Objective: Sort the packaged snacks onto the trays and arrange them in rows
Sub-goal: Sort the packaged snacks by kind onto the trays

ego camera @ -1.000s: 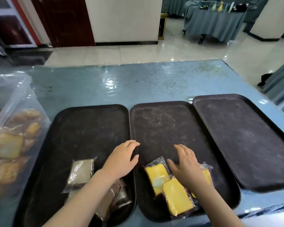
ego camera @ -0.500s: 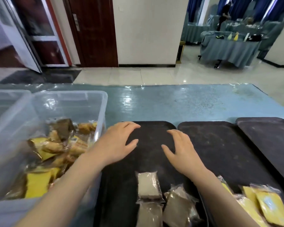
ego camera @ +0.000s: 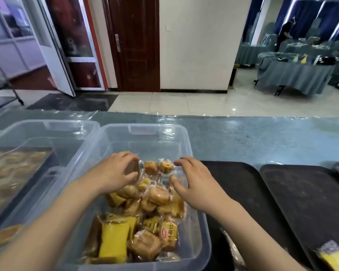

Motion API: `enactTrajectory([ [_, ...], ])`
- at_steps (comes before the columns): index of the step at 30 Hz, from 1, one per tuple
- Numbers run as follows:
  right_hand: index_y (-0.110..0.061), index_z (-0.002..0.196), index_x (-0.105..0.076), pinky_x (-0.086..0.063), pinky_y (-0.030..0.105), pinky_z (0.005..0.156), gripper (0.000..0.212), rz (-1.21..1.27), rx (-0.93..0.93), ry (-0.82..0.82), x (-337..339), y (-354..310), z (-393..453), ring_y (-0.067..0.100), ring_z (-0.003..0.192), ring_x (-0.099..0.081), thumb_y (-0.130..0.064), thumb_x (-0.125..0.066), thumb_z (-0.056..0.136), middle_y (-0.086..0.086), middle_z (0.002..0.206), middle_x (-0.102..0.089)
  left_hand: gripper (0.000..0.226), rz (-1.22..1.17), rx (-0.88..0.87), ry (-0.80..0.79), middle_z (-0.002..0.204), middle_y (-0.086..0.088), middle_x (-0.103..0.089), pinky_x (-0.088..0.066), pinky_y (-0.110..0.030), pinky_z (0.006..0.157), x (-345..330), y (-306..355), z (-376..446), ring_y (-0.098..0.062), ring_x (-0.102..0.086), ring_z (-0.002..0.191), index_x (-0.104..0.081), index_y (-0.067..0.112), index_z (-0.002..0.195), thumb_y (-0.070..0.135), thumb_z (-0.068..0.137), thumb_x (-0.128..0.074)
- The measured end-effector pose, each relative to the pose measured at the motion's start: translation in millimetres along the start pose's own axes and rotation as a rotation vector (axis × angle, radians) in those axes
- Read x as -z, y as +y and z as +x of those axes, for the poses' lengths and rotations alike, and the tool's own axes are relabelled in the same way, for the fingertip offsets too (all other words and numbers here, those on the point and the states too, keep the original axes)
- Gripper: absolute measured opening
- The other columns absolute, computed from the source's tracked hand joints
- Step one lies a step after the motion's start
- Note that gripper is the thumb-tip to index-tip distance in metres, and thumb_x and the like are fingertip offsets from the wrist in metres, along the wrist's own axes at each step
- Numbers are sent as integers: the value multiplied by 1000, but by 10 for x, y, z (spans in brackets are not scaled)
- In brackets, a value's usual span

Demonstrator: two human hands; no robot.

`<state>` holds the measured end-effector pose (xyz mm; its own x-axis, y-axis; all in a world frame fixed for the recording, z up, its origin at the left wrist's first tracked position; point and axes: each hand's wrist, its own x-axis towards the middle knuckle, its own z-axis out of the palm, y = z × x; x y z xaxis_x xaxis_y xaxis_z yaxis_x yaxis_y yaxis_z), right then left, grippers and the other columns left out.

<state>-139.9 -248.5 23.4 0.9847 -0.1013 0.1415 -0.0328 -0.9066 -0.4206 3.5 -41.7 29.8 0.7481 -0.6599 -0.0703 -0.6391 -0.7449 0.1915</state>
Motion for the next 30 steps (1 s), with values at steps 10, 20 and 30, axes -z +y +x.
enactTrajectory([
  [10, -10, 145, -35, -45, 37, 94, 60, -221, -226, -630, -795, -244, 1087, 32, 121, -52, -32, -54, 92, 14, 140, -51, 69, -10, 112, -450, 150, -5, -39, -37, -36, 108, -503, -531, 189, -24, -43, 132, -31, 23, 148, 48, 90, -61],
  [20, -17, 145, -39, -42, 45, 106, 82, -298, -173, -864, -1010, -172, 1082, 30, 129, -47, -68, -54, 83, 7, 147, -45, 66, -37, 155, -491, 145, -3, -46, -41, -31, 102, -568, -760, 264, -21, -48, 127, -39, 24, 144, 32, 86, -71],
  [30, -13, 145, -32, -46, 41, 100, 77, -201, -198, -662, -983, -132, 1141, 30, 122, -50, -42, -68, 83, 10, 142, -46, 45, 48, 140, -326, 128, -1, -57, -42, -33, 88, -534, -698, 283, -22, -54, 112, -50, 26, 131, 47, 91, -56],
])
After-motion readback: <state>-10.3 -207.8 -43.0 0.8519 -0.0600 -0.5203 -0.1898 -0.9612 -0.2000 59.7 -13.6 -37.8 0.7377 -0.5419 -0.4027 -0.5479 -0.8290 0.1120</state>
